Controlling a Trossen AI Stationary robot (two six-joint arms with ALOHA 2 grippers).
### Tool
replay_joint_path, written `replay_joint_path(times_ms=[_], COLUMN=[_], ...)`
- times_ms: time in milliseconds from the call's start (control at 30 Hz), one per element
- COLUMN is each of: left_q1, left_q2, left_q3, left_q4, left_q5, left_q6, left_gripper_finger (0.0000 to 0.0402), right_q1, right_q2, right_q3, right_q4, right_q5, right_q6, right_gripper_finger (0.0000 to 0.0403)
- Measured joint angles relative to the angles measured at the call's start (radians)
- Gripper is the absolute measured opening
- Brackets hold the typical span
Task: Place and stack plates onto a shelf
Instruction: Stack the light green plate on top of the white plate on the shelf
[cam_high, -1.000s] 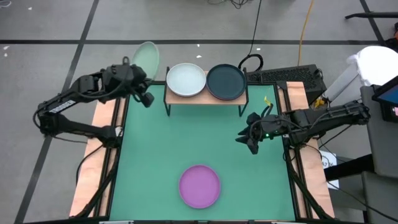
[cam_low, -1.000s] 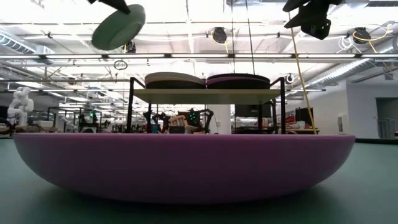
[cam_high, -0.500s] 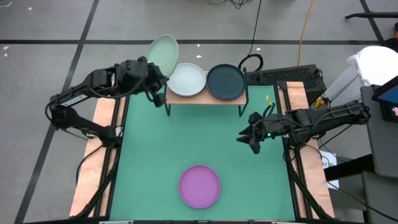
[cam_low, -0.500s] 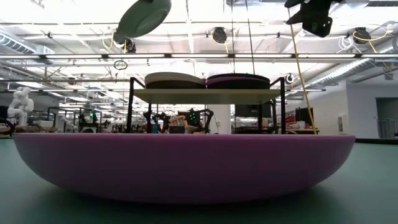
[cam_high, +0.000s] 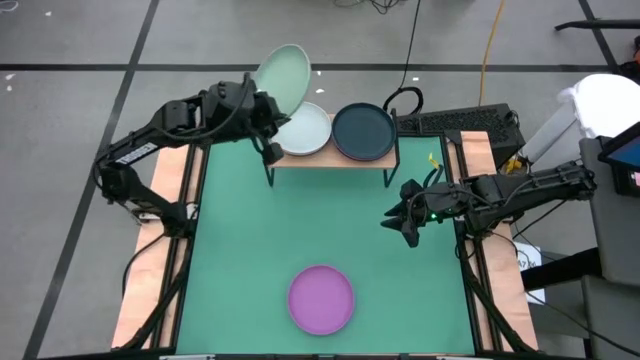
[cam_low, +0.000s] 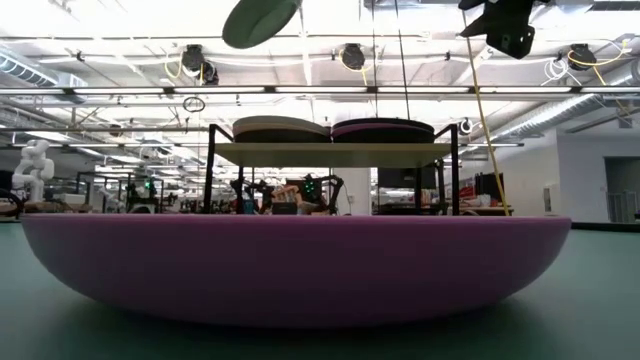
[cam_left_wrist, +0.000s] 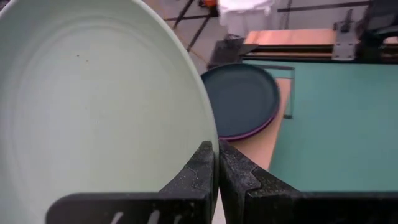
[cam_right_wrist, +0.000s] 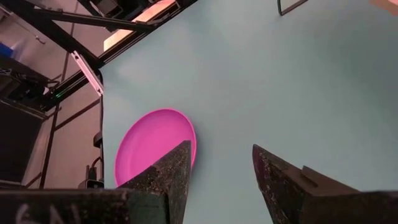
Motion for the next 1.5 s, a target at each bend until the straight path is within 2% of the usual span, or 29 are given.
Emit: replay_joint_path(times_ms=[400,733,1100,1500], left_q1=[0.061,0.084,0.130,0.167], left_q2=[0.088,0.183,0.296,0.378], left_q3=[0.011,0.011,0.011,0.010], left_q4=[-0.011,-0.023,-0.129,-0.212], left_q5=[0.143,0.174,0.183,0.184], left_q6=[0.021,0.077,0.175,0.189], left_gripper_finger=[0.0009,0.0009,0.0009,0.0013], right_q1=[0.041,0.067,0.066,0.066], right_q2=[0.000,0.000,0.000,0.000], right_q3=[0.000,0.000,0.000,0.000], right_q4=[0.000,-0.004,-0.008,-0.008], right_q5=[-0.003,-0.001,0.006,0.009], right_q6=[0.011,0.032,0.038,0.044], right_gripper_finger=[0.0155,0.0155,0.0155,0.0155])
